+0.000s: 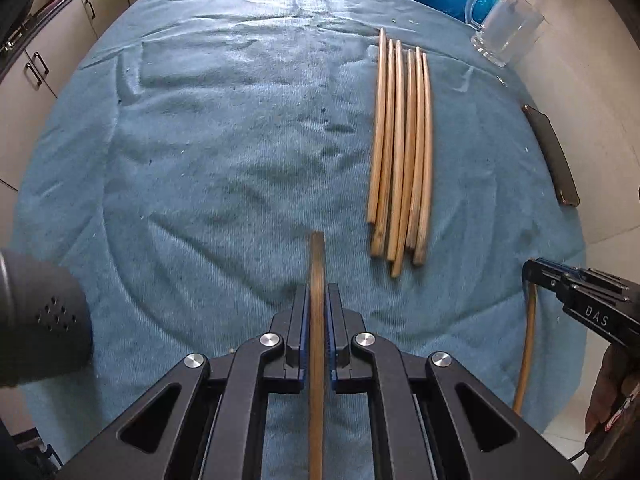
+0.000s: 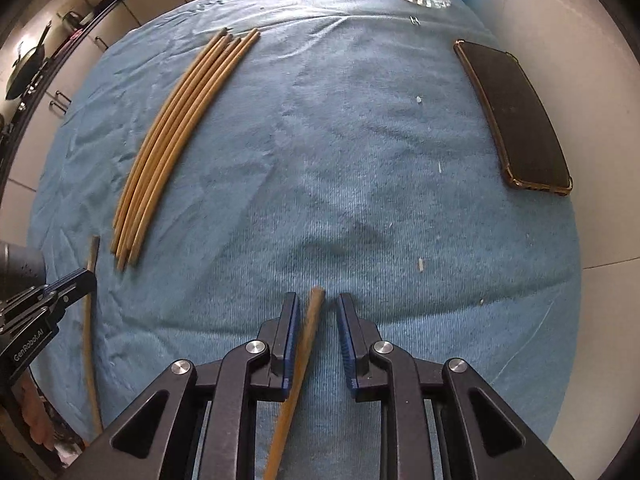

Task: Organize utensils
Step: 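Lift the held chopsticks and carry both tools toward the black cup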

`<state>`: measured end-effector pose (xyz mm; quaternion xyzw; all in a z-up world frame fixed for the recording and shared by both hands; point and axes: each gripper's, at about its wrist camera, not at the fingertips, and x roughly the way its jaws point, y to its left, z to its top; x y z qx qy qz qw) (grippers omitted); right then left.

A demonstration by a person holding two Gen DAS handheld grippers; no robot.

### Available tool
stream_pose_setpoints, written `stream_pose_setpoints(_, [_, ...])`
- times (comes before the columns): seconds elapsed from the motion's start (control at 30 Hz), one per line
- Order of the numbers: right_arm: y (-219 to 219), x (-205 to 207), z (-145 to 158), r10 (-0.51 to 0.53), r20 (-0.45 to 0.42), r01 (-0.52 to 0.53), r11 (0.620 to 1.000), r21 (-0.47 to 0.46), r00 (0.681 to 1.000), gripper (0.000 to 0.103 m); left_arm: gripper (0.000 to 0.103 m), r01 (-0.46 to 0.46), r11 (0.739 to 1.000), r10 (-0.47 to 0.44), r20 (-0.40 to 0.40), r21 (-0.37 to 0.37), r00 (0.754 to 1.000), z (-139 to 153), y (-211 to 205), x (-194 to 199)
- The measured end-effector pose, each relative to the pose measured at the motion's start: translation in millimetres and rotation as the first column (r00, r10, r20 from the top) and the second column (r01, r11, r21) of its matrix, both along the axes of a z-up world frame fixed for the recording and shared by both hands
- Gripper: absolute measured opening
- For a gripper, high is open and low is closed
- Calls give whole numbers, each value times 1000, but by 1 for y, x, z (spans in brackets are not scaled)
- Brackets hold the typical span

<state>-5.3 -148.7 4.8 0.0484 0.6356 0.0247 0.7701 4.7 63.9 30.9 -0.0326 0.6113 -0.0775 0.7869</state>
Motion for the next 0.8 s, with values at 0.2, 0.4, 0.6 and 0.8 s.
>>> stream_pose_setpoints(0.2, [9,8,-1,27,-14,-27,999,-39,1000,22,9,26,1000,-26,-3,15,1000,0,-3,5])
stream_pose_setpoints(0.4, [26,8,-2,80,26,-77,992,-99,996,21,6,96,994,-98,30,60,995,1,-21,3])
stream_pose_setpoints(0.6, [34,-15,5,79,141,-78,997,-11,987,7,6,49,998,-45,138,-26,989,20,0,-22])
stream_pose_setpoints(0.8, [44,-56,44,71,333,-103,991,79,940,7,6,31,995,-2,287,-97,958,62,23,-65])
